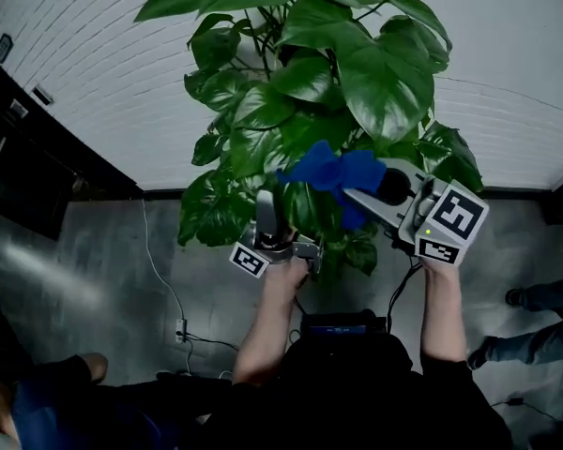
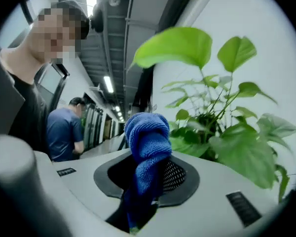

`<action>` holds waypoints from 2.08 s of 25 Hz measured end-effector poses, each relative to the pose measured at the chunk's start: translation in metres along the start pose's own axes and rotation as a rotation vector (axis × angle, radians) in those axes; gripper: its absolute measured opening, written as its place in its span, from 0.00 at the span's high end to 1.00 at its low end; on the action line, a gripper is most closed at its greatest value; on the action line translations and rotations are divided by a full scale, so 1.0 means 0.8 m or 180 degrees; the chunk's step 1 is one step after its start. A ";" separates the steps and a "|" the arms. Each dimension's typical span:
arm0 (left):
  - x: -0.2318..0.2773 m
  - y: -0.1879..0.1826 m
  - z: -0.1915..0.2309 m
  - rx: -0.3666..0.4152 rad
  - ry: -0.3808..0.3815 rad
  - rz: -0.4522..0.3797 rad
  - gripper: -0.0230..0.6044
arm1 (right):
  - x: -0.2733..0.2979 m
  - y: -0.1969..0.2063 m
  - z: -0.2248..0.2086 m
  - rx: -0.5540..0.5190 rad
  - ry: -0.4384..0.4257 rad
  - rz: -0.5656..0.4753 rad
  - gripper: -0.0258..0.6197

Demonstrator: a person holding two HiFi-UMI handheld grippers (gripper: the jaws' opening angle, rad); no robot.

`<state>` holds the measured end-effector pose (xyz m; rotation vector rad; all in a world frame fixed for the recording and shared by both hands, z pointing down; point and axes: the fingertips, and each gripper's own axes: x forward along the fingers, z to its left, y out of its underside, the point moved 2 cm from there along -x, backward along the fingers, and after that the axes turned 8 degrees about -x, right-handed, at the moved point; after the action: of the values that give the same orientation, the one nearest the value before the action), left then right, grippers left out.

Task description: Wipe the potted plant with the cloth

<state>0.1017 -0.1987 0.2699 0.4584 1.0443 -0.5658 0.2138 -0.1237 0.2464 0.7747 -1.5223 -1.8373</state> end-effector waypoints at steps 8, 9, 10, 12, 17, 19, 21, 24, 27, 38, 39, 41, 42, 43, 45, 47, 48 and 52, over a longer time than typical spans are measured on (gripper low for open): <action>-0.005 0.015 0.002 -0.0091 -0.0028 0.0003 0.39 | 0.015 -0.021 -0.075 -0.0012 0.0831 -0.0243 0.78; -0.005 0.017 0.003 -0.0110 -0.0030 0.0006 0.39 | 0.028 -0.009 -0.072 -0.0003 0.0725 -0.0140 0.78; -0.004 0.020 0.003 -0.0123 -0.0031 0.0013 0.39 | 0.039 0.004 -0.065 0.0009 0.0592 -0.0035 0.78; -0.003 0.025 0.001 -0.0140 -0.0026 0.0035 0.39 | 0.054 0.023 -0.042 0.0015 0.0317 0.0128 0.78; 0.000 0.025 0.000 -0.0156 0.0010 0.0041 0.39 | 0.051 0.047 0.000 0.0166 -0.0065 0.0179 0.78; -0.001 0.024 0.001 -0.0169 0.0010 0.0033 0.39 | 0.044 0.051 0.008 0.0302 -0.0133 0.0131 0.78; -0.001 0.024 0.001 -0.0190 0.0019 0.0019 0.39 | 0.036 0.054 0.016 0.0389 -0.0176 0.0103 0.78; 0.000 0.025 0.001 -0.0213 0.0028 0.0001 0.39 | 0.025 0.055 0.027 0.0390 -0.0195 0.0119 0.78; -0.001 0.026 0.002 -0.0223 0.0033 -0.0024 0.39 | 0.015 0.059 0.039 0.0333 -0.0231 0.0192 0.78; -0.004 0.024 0.005 -0.0227 0.0018 -0.0021 0.39 | -0.035 0.006 0.028 0.0188 -0.0148 -0.0257 0.78; -0.005 0.024 0.005 -0.0224 0.0013 -0.0022 0.39 | -0.044 -0.009 0.010 0.0146 0.0069 -0.0380 0.78; -0.006 0.026 0.004 -0.0221 0.0007 -0.0028 0.39 | -0.056 -0.030 -0.026 0.0064 0.0527 -0.0533 0.78; -0.006 0.027 0.003 -0.0220 0.0005 -0.0031 0.39 | -0.057 -0.034 -0.041 0.0041 0.0690 -0.0563 0.78; -0.007 0.029 0.002 -0.0220 0.0004 -0.0032 0.39 | -0.053 -0.035 -0.052 0.0033 0.0782 -0.0560 0.78; -0.006 0.034 0.000 -0.0203 -0.0004 -0.0020 0.39 | -0.032 -0.024 -0.061 0.0056 0.0736 -0.0459 0.78; -0.005 0.039 -0.002 -0.0132 -0.0032 0.0005 0.39 | 0.000 -0.005 -0.046 0.0083 0.0405 -0.0285 0.78; -0.005 0.041 -0.004 -0.0073 -0.0052 0.0017 0.39 | 0.014 0.005 -0.031 0.0079 0.0188 -0.0195 0.78; -0.004 0.042 -0.011 0.0185 -0.0118 0.0073 0.39 | 0.035 0.030 0.024 0.0057 -0.0400 -0.0040 0.78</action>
<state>0.1153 -0.1668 0.2718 0.5088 0.9882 -0.5832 0.1837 -0.1368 0.2718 0.6895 -1.6177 -1.9155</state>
